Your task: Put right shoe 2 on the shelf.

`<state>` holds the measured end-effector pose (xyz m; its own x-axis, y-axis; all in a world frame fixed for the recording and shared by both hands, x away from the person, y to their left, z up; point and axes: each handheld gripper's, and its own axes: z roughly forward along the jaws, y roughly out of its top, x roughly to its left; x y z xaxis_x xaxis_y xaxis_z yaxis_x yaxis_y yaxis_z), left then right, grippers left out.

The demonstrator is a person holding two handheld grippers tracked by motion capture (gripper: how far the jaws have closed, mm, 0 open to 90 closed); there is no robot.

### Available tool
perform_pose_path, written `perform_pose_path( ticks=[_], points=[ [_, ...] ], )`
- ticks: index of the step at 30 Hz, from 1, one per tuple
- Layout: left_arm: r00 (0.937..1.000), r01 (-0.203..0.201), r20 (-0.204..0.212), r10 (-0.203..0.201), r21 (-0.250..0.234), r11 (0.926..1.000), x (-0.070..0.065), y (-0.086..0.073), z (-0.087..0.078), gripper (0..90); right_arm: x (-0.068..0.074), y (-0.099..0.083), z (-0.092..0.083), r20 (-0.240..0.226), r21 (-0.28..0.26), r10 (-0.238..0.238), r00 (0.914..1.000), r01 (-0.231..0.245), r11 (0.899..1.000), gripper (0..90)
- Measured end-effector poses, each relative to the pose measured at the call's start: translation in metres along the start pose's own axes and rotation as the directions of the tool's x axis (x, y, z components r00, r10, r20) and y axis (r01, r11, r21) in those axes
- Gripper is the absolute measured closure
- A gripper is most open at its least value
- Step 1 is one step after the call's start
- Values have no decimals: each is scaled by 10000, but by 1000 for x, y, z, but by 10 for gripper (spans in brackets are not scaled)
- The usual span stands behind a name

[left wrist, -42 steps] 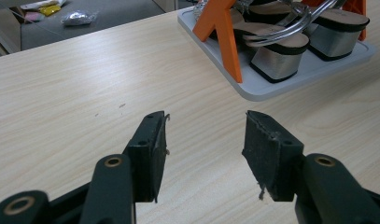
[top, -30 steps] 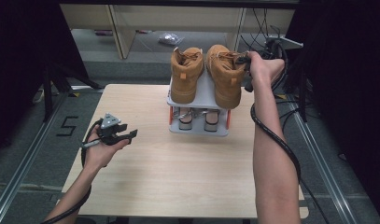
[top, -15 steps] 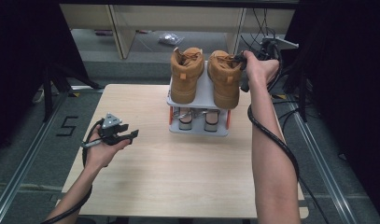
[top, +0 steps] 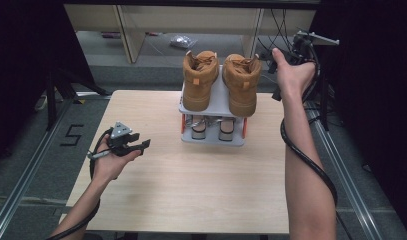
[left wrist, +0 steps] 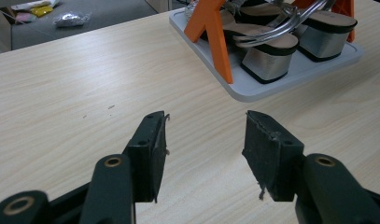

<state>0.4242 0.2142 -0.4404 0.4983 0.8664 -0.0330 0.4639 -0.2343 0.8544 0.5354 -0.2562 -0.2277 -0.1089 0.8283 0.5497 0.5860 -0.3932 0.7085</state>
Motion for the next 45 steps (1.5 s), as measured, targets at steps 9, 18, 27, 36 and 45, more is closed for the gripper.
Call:
perform_pose_path(
  ticks=[9, 18, 27, 36, 45],
  points=[
    [9997, -230, -43, 231, 140, 9996, 0, 0, -2, 491, -40, -36, -20, 156, 1107, -117, 9998, 99, 9938, 900],
    [10000, -5, -41, 5, -48, 10000, -3, -5, -2, 492, -54, -86, -4, 240, 2683, -545, 9982, 461, 9622, 900],
    [9999, 54, -102, -54, -56, 10000, 0, -7, -4, 491, -42, -104, 6, 253, 2793, -751, 9969, 650, 9580, 900],
    [10000, 22, 28, -23, 68, 10000, -3, -9, 1, 491, -37, -108, 9, 166, 2595, -457, 9988, 398, 9649, 900],
    [10000, -7, 46, 7, 3, 10000, -4, -8, 1, 491, -32, -109, 17, 294, 2349, -539, 9981, 455, 9710, 900]
  ],
)
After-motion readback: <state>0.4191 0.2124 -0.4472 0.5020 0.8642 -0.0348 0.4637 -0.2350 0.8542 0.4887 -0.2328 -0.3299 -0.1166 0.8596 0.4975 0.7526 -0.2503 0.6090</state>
